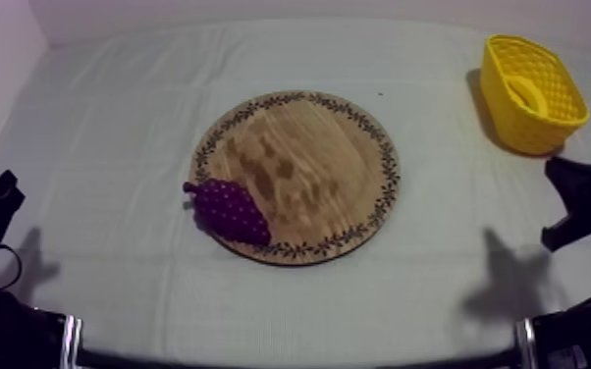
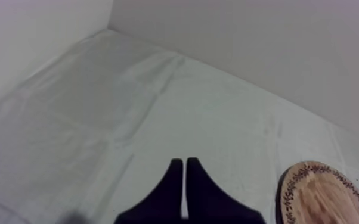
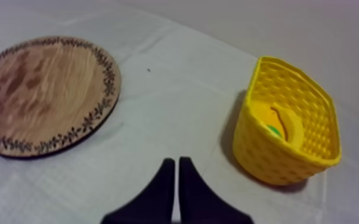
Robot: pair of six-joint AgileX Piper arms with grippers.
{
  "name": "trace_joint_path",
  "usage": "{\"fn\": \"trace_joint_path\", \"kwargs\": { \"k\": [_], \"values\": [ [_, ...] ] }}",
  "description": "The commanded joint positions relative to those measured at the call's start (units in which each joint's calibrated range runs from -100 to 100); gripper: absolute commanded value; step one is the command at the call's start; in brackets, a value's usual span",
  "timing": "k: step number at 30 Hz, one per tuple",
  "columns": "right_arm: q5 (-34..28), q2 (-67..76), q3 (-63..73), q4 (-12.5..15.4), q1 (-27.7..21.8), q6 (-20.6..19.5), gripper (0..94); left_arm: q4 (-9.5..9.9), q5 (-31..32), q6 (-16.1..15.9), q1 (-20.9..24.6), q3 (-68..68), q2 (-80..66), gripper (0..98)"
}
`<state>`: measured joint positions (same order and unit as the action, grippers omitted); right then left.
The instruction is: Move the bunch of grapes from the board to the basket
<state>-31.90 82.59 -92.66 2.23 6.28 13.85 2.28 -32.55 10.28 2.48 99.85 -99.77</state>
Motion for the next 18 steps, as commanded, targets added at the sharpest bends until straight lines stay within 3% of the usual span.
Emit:
{"fn": "trace_joint_path", "kwargs": {
  "k": [1, 10, 18],
  "values": [
    [-0.52, -9.27, 7.91, 0.39, -0.1, -0.89, 0.2, -0.01, -0.03, 0.0, 0.01, 0.04, 0.03, 0.0],
    [-3.52, -34.73, 34.96, 1.86, -0.42, -4.79, 0.2, -0.01, -0.03, 0.0, 0.01, 0.04, 0.03, 0.0],
    [-9.21, -52.55, 54.38, 5.14, -0.13, -4.22, 0.2, -0.01, -0.03, 0.0, 0.01, 0.04, 0.03, 0.0]
  ]
}}
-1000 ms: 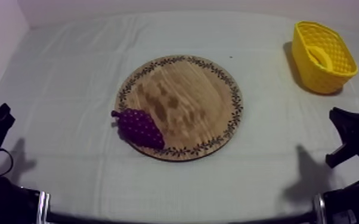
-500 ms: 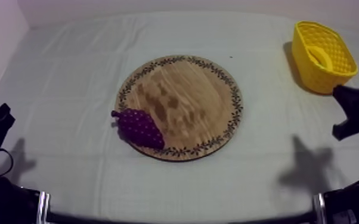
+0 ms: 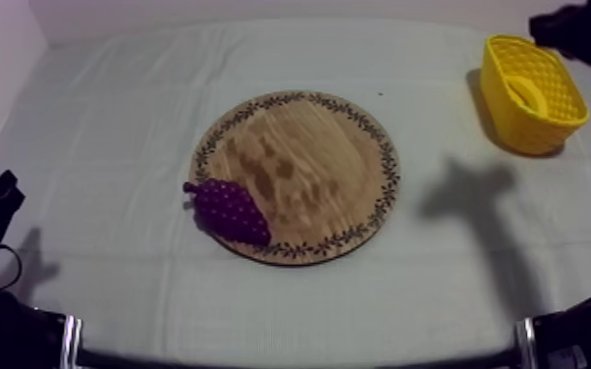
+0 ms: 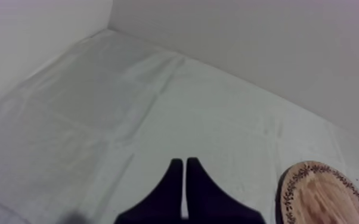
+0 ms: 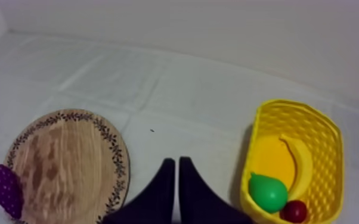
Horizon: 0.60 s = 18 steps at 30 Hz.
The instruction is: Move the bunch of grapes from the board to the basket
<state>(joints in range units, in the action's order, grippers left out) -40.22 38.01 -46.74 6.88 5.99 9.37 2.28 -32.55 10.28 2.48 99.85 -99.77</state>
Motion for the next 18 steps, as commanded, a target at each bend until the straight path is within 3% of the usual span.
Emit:
{"fn": "trace_joint_path", "kwargs": {
  "k": [1, 7, 18],
  "values": [
    [-1.94, -9.82, 10.62, 0.87, 0.45, 0.44, 0.2, -0.01, -0.03, 0.0, 0.01, 0.04, 0.03, 0.0],
    [-8.75, -19.26, 22.2, 1.37, 4.49, 0.15, 0.2, -0.01, -0.03, 0.0, 0.01, 0.04, 0.03, 0.0],
    [-17.34, -29.39, 32.05, -0.45, 16.62, -1.91, 0.2, -0.01, -0.03, 0.0, 0.01, 0.04, 0.03, 0.0]
  ]
}}
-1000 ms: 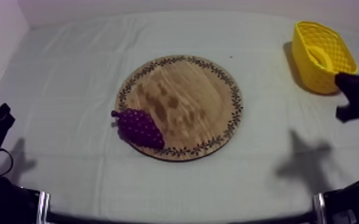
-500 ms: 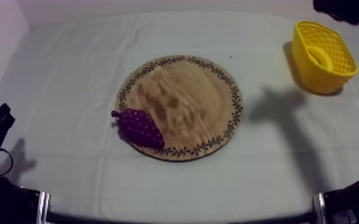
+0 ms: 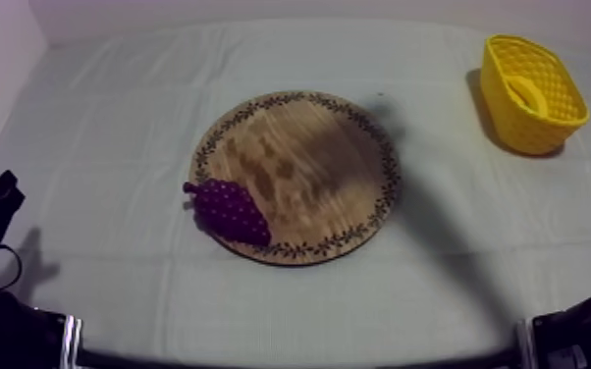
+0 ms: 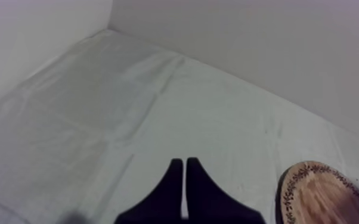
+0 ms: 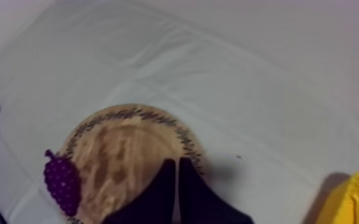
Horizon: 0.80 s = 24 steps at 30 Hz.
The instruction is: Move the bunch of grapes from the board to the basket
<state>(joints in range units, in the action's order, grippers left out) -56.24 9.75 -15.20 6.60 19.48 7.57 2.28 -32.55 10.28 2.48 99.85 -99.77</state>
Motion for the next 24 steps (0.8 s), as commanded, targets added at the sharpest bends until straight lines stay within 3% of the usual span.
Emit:
{"fn": "trace_joint_path", "kwargs": {
  "k": [1, 13, 24],
  "values": [
    [-2.17, -1.91, 0.87, -0.4, 4.23, -0.27, 0.2, -0.01, -0.03, 0.0, 0.01, 0.04, 0.03, 0.0],
    [-6.82, -9.47, 2.9, -2.3, 15.04, -2.37, 0.4, -0.01, -0.03, 0.0, 0.01, 0.04, 0.03, 0.0],
    [-3.52, -15.48, 2.06, -3.79, 17.0, -7.47, 2.6, -0.01, -0.03, 0.0, 0.01, 0.04, 0.03, 0.0]
  ]
}}
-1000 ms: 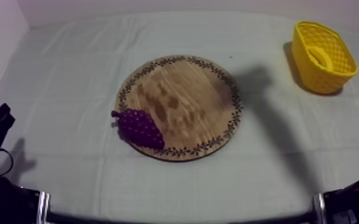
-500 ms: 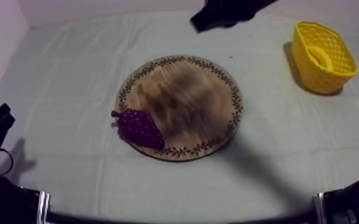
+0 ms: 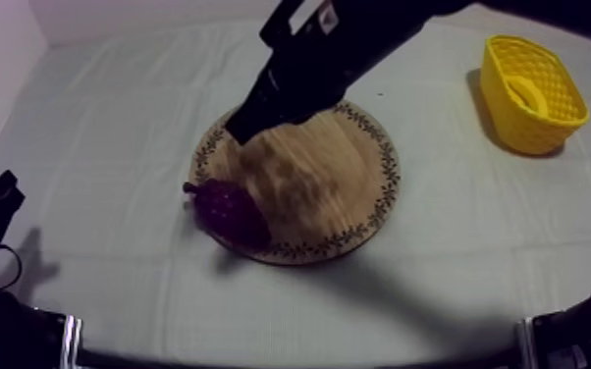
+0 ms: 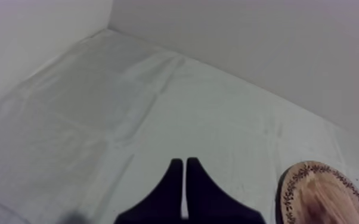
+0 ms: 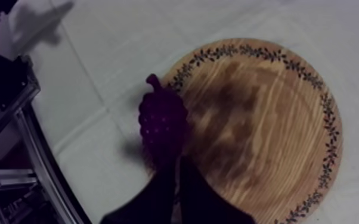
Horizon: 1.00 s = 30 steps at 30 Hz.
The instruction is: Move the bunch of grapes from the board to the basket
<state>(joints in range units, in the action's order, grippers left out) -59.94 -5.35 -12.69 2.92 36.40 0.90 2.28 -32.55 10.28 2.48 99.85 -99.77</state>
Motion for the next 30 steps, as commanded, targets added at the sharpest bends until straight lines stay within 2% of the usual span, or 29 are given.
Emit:
{"fn": "trace_joint_path", "kwargs": {
  "k": [1, 6, 8, 12, 14, 17, 21, 30],
  "values": [
    [0.47, -0.82, -0.96, -0.34, 0.19, -1.23, 2.7, -0.01, -0.03, 0.0, 0.01, 0.04, 0.03, 0.0],
    [0.84, -2.37, -2.82, -0.91, 0.8, -2.68, 7.0, -0.01, -0.03, 0.0, 0.01, 0.04, 0.03, 0.0],
    [0.65, -2.59, -3.13, -1.05, 1.02, -3.49, 20.6, -0.01, -0.03, 0.0, 0.01, 0.04, 0.03, 0.0],
    [-0.54, -2.71, -3.41, -0.95, 1.68, -4.22, 57.6, -0.01, -0.03, 0.0, 0.01, 0.04, 0.03, 0.0],
    [-1.36, -2.89, -3.18, -0.88, 2.06, -4.43, 70.1, -0.01, -0.03, 0.0, 0.01, 0.04, 0.03, 0.0],
    [-2.11, -3.54, -2.68, -0.61, 2.6, -4.55, 82.6, -0.01, -0.03, 0.0, 0.01, 0.04, 0.03, 0.0],
    [-1.69, -5.49, -2.23, 0.03, 2.97, -4.42, 89.5, -0.01, -0.03, 0.0, 0.01, 0.04, 0.03, 0.0],
    [2.36, -14.83, 2.03, 0.2, 4.01, -4.72, 91.8, -0.01, -0.03, 0.0, 0.01, 0.04, 0.03, 0.0]
  ]
}}
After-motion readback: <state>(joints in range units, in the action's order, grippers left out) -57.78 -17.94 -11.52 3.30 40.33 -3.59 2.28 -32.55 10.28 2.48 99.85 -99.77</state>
